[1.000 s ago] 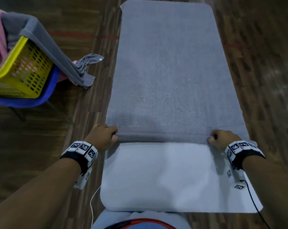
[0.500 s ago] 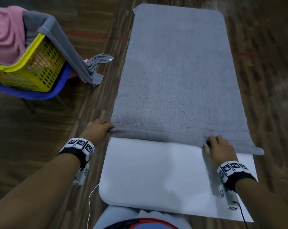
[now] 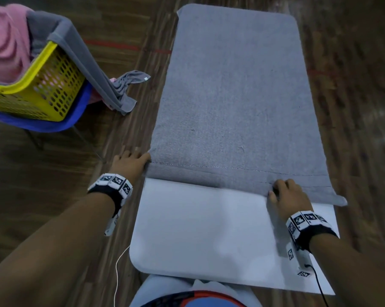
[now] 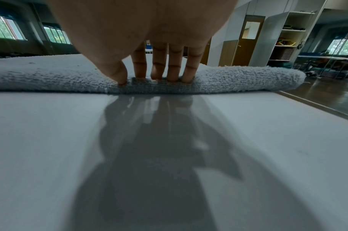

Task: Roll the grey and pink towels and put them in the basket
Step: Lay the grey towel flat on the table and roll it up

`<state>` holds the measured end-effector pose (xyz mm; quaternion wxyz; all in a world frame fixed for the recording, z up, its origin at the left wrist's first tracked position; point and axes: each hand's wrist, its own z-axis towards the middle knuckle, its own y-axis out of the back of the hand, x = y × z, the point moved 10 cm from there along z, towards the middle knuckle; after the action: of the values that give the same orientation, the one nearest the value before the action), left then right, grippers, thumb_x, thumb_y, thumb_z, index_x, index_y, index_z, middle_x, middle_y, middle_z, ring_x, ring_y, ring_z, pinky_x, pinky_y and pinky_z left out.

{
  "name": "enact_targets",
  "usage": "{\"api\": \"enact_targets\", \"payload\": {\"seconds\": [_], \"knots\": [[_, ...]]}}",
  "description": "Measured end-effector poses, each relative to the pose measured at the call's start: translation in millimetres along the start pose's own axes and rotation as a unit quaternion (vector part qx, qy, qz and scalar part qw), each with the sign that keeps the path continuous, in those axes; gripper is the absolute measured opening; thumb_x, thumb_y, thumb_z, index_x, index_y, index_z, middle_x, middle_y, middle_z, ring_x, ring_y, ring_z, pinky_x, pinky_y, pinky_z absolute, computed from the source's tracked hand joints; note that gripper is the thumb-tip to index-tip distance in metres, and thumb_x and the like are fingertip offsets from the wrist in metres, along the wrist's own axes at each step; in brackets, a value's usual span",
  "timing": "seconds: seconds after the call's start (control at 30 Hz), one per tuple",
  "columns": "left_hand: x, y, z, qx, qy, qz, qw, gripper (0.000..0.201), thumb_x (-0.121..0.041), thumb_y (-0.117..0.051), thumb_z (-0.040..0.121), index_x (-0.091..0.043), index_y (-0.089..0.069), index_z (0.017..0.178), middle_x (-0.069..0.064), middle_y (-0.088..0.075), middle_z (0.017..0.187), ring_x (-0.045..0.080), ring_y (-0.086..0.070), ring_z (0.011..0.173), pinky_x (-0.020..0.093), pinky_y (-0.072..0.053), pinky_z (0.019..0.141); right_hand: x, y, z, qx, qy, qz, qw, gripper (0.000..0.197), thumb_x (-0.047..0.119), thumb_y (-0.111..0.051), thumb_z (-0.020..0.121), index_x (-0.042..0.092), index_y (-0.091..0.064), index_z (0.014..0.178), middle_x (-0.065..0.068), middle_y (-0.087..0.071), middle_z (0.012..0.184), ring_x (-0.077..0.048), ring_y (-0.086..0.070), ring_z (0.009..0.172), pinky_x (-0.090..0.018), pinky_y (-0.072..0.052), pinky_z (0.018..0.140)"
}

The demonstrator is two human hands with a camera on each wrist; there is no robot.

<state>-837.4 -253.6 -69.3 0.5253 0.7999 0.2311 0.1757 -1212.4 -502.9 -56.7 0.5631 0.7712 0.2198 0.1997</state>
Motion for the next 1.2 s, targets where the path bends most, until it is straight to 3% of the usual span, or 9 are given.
{"api": "enact_targets", "payload": {"seconds": [0.1,0.17,0.37,0.47,0.63,0.77,0.9,1.1,1.2], "knots": [[-46.6,25.2,-18.9,-0.149,-0.044,-0.024,0.988,0.035,-0.012,-0.064,0.081,-0.022,-0.061,0.114,0.010,-0.061,0.114,0.033,-0.055,0.101,0.043,-0.043,0.082,-5.1,5.8,-3.0,-0.026,0.018,0.016,0.999,0.023,0.022,-0.066,0.082,0.009,-0.060,0.101,-0.014,-0.055,0.099,-0.035,-0.055,0.087,-0.042,-0.048,0.074],[-91.9,22.1,-32.8,-0.172,-0.119,-0.039,0.977,0.028,-0.017,-0.065,0.080,-0.018,-0.065,0.107,0.011,-0.064,0.106,0.033,-0.059,0.094,0.043,-0.047,0.080,-15.6,6.9,-5.5,-0.026,0.023,0.011,0.999,0.025,0.017,-0.071,0.077,0.008,-0.061,0.098,-0.015,-0.056,0.097,-0.035,-0.055,0.083,-0.043,-0.048,0.072],[-133.1,14.0,-44.0,-0.167,-0.136,-0.069,0.974,0.033,-0.009,-0.061,0.077,-0.007,-0.067,0.109,0.016,-0.066,0.101,0.036,-0.063,0.086,0.044,-0.052,0.080,-60.7,3.0,-6.7,0.014,0.065,-0.048,0.997,0.033,0.011,-0.076,0.071,0.003,-0.064,0.100,-0.018,-0.061,0.093,-0.038,-0.058,0.078,-0.045,-0.051,0.068],[-129.7,16.5,-34.9,-0.148,-0.109,-0.069,0.981,0.033,-0.015,-0.045,0.084,-0.004,-0.067,0.107,0.020,-0.065,0.098,0.039,-0.063,0.081,0.047,-0.054,0.072,-88.3,1.7,5.6,0.019,0.060,-0.044,0.997,0.034,0.012,-0.066,0.083,0.004,-0.060,0.115,-0.019,-0.059,0.110,-0.038,-0.058,0.096,-0.045,-0.050,0.079],[-120.0,12.3,-12.7,-0.089,-0.049,-0.073,0.992,0.029,-0.008,-0.057,0.089,-0.010,-0.066,0.116,0.016,-0.064,0.113,0.037,-0.055,0.103,0.046,-0.045,0.088,-104.3,-2.1,35.3,0.066,0.075,-0.030,0.995,0.038,0.014,-0.043,0.096,0.013,-0.049,0.134,-0.012,-0.050,0.132,-0.030,-0.050,0.118,-0.038,-0.040,0.097],[-117.2,19.4,0.8,-0.083,-0.027,-0.042,0.995,0.025,-0.025,-0.055,0.090,-0.017,-0.067,0.111,0.008,-0.068,0.109,0.033,-0.054,0.103,0.041,-0.043,0.085,-104.9,4.5,54.2,0.091,0.077,-0.029,0.992,0.030,0.024,-0.047,0.093,0.018,-0.054,0.121,-0.008,-0.058,0.122,-0.029,-0.055,0.110,-0.042,-0.046,0.088],[-116.0,14.8,13.9,-0.001,-0.003,-0.027,1.000,0.028,-0.033,-0.048,0.092,-0.025,-0.063,0.115,0.012,-0.068,0.108,0.031,-0.054,0.105,0.038,-0.041,0.090,-113.6,10.7,66.9,0.144,0.055,-0.040,0.987,0.029,0.029,-0.042,0.093,0.019,-0.057,0.116,-0.015,-0.064,0.114,-0.033,-0.060,0.100,-0.035,-0.047,0.079],[-121.6,18.4,21.4,-0.005,0.012,-0.066,0.998,0.026,-0.031,-0.050,0.092,-0.030,-0.055,0.118,0.008,-0.067,0.109,0.031,-0.056,0.104,0.039,-0.039,0.088,-87.1,49.1,66.3,-0.040,0.092,-0.093,0.991,0.027,0.026,-0.058,0.084,0.014,-0.057,0.108,-0.013,-0.056,0.109,-0.035,-0.053,0.098,-0.041,-0.040,0.080],[-122.9,16.1,11.1,-0.038,-0.012,-0.091,0.995,0.029,-0.029,-0.054,0.094,-0.022,-0.057,0.122,0.007,-0.066,0.114,0.031,-0.055,0.106,0.039,-0.040,0.086,-44.6,33.4,42.9,-0.065,0.150,-0.057,0.985,0.024,0.025,-0.060,0.083,0.013,-0.060,0.103,-0.012,-0.057,0.103,-0.033,-0.053,0.090,-0.040,-0.039,0.077]]}}
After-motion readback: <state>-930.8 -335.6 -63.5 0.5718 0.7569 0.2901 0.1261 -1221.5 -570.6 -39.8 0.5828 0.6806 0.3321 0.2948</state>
